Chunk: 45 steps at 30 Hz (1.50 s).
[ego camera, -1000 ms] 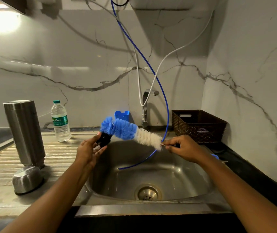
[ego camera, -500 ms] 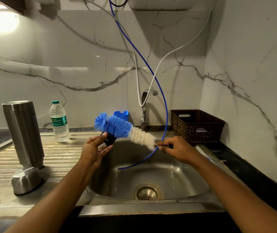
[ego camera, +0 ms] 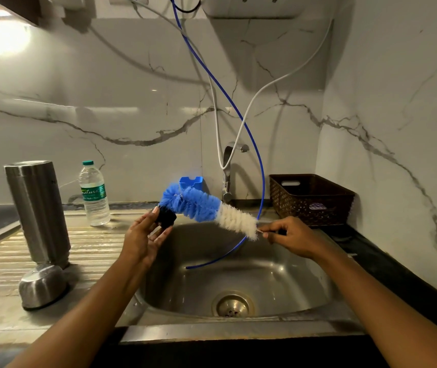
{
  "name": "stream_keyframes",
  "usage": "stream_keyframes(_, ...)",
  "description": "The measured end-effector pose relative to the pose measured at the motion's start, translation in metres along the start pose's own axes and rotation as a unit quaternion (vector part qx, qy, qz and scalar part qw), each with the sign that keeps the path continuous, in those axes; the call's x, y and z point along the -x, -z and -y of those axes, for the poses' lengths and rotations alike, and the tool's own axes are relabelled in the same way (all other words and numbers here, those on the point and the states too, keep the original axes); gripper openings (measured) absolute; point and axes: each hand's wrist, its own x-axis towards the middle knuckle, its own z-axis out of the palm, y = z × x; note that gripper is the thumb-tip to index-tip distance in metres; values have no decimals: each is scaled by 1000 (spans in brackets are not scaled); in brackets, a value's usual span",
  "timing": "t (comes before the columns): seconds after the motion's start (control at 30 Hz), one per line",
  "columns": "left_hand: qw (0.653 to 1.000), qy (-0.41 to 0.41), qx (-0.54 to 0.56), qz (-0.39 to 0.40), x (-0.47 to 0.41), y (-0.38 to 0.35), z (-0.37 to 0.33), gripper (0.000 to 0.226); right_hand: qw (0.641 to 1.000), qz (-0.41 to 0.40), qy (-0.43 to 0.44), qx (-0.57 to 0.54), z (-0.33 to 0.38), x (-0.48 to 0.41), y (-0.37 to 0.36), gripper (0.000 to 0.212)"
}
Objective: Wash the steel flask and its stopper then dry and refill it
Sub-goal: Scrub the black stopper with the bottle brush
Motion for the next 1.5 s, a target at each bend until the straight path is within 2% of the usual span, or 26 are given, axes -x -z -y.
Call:
stream_keyframes(0.17, 999, 24, -24, 38, 7, -9, 5, 21, 1000, -8, 15, -8, 4, -2, -2, 26)
stream_keyframes(0.37, 998, 8, 13, 60, 11, -10, -2, 18, 999, 4, 0, -42, -15, 4, 22, 24)
stream_keyframes(0.5, 997, 9, -12, 81, 18, -16, 6, 14, 999, 10, 18, -46, -10, -1, 11, 24)
stream_keyframes(0.7, 997, -10, 32, 72, 18, -16, 1, 15, 998, -1, -8, -57, -23, 3, 19, 23)
stream_keyframes(0.87, 997, -36, 18, 68, 13, -13, 3, 26, 998, -11, -6, -69, -24, 0, 12, 23)
stream_keyframes(1.03, 996, -63, -8, 63, 10, -8, 1, 18, 997, -32, -11, -62, -30, 2, 19, 23)
stream_keyframes(1.27, 997, -75, -22, 29, 8, -6, 4, 19, 998, -50, 21, -7, -28, -1, 17, 22)
stream_keyframes(1.5, 994, -84, -72, 23, 7, -2, 6, 25, 985, -71, 86, 129, -24, -3, 27, 23)
